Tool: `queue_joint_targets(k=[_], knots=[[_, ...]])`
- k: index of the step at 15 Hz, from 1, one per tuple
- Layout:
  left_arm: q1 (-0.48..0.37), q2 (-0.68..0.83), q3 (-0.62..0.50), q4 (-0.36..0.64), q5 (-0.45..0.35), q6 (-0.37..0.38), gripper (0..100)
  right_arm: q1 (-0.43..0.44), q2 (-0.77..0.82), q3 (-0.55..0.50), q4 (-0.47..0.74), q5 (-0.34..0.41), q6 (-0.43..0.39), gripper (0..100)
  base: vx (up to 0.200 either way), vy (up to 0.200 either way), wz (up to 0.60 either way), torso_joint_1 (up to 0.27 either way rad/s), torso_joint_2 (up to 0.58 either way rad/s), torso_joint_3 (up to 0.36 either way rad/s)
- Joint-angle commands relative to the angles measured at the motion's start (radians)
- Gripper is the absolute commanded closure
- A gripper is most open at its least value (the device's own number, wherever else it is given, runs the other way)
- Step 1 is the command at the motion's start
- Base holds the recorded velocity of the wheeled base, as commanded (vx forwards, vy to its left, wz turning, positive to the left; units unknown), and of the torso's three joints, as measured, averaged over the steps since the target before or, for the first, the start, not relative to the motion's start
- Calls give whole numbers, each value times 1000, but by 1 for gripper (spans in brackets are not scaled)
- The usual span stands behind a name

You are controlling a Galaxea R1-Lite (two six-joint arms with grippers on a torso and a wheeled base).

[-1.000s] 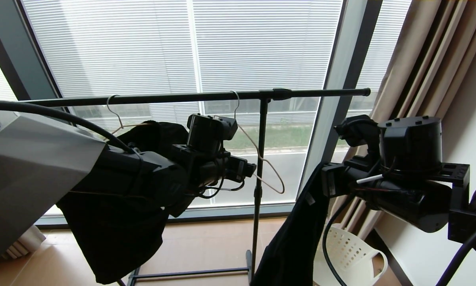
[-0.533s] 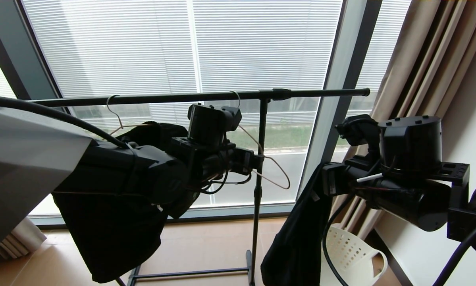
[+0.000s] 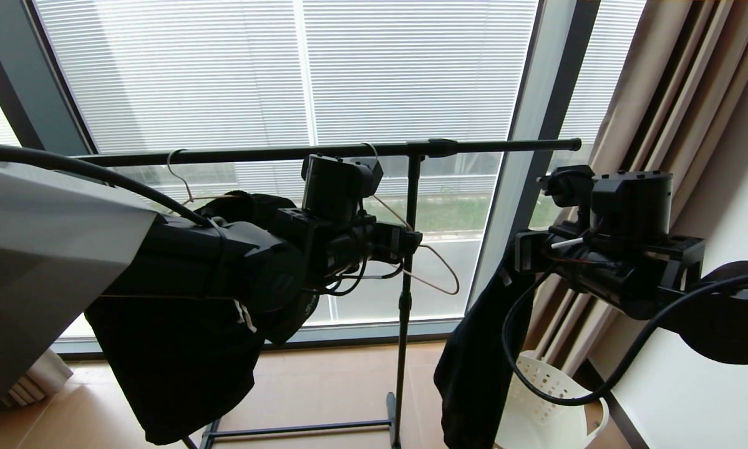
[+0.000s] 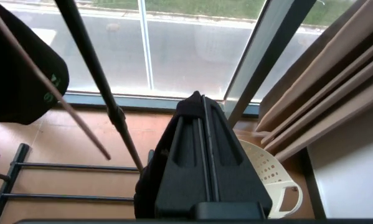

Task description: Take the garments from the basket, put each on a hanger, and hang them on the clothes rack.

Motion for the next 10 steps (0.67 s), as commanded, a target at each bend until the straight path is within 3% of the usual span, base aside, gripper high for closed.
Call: queue_joint_targets(k=[1, 10], knots=[[0, -10, 10, -1, 1, -1, 0, -21, 42, -8, -7, 1, 2, 100, 0, 0, 0, 0, 0, 0], [-5, 28, -29, -1, 7, -19, 0, -24, 42, 6, -27, 1, 0, 100, 0, 0, 0, 0, 0, 0]])
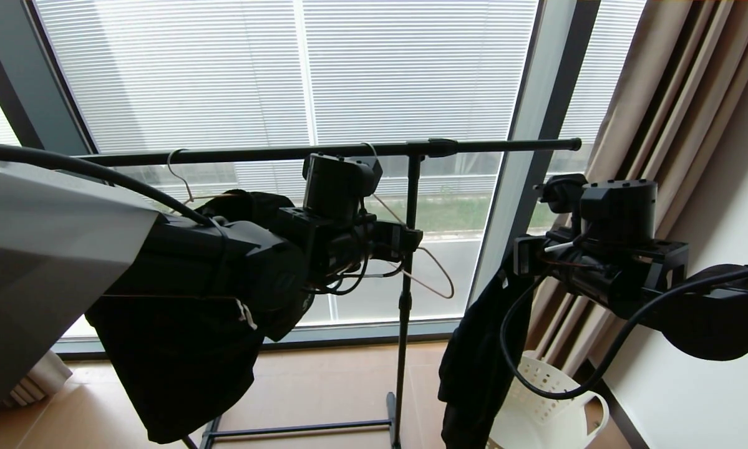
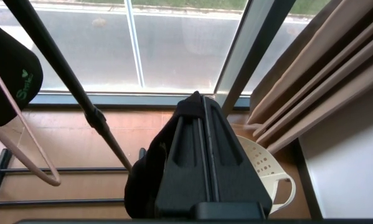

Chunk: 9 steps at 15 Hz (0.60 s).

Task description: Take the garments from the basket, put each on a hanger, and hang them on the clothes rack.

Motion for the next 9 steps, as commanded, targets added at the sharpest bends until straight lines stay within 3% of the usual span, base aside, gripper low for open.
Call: queue_joint_targets(k=[1, 5, 9], knots=[[-4, 35, -27, 1, 1, 1, 0, 2, 2, 4, 0, -1, 0, 100, 0, 0, 0, 0, 0, 0], [-26, 128, -122, 5, 44, -1, 0, 3, -5, 15, -2, -1, 1, 100, 0, 0, 0, 0, 0, 0], [-34, 171, -124, 7, 101, 1, 0, 5, -11, 15, -2, -1, 1, 100, 0, 0, 0, 0, 0, 0]])
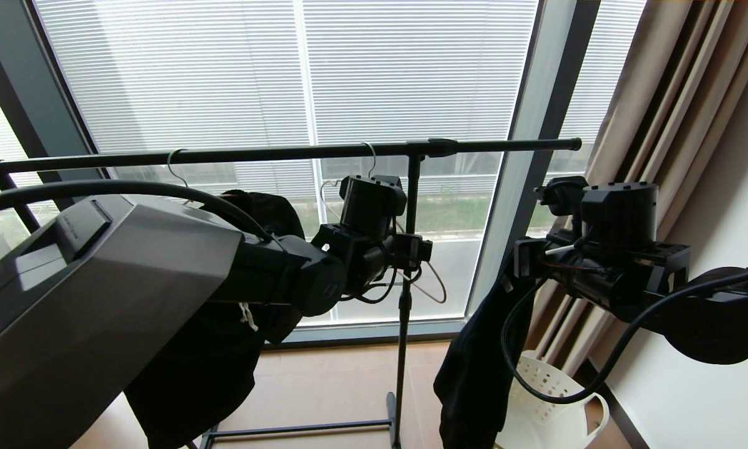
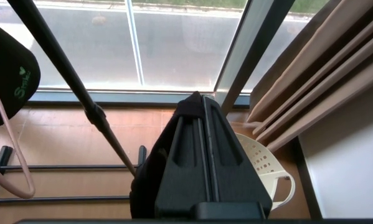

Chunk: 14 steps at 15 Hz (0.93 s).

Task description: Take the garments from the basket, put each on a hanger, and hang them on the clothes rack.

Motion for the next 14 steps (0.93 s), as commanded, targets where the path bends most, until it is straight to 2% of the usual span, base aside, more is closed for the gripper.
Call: queue_joint_targets(k=[1, 5, 10, 14], knots=[[2, 22, 15, -1, 4, 0, 0, 1, -4, 1, -1, 0, 2, 100, 0, 0, 0, 0, 0, 0], [14, -39, 74, -4, 30, 0, 0, 1, -1, 1, -1, 0, 0, 100, 0, 0, 0, 0, 0, 0], [36, -50, 67, -4, 38, 3, 0, 1, 0, 1, -1, 0, 0, 100, 0, 0, 0, 0, 0, 0], [39, -61, 73, -3, 73, 4, 0, 1, 2, 1, -1, 0, 0, 100, 0, 0, 0, 0, 0, 0]])
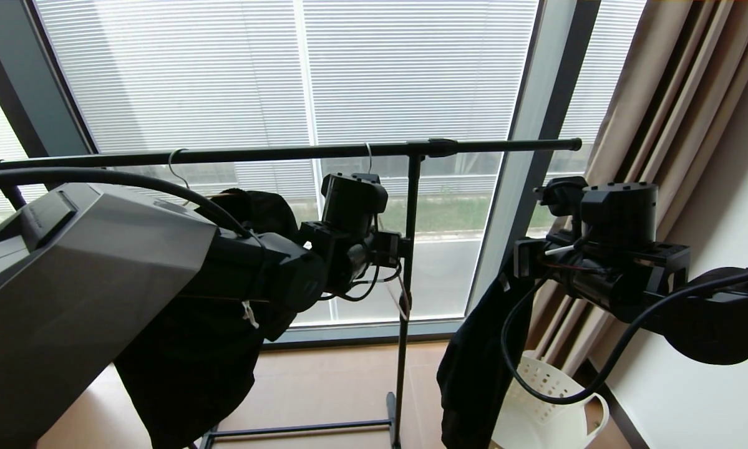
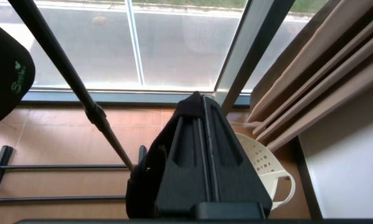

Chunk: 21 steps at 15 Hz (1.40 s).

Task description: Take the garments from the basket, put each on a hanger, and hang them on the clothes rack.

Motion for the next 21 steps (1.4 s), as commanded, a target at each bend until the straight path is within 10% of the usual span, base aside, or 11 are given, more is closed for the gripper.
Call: queue_joint_targets(k=[1, 9, 10, 21], knots=[[1, -18, 7, 1, 3, -1, 0, 1, 1, 0, -1, 0, 0, 100, 0, 0, 0, 0, 0, 0], [45, -26, 60, -1, 32, -1, 0, 1, 1, 6, -1, 0, 2, 100, 0, 0, 0, 0, 0, 0], [45, -22, 62, -1, 32, -1, 100, 1, 1, 8, -1, 0, 2, 100, 0, 0, 0, 0, 0, 0], [70, -49, 69, -12, 45, -1, 100, 2, 4, 9, -1, 0, 2, 100, 0, 0, 0, 0, 0, 0]])
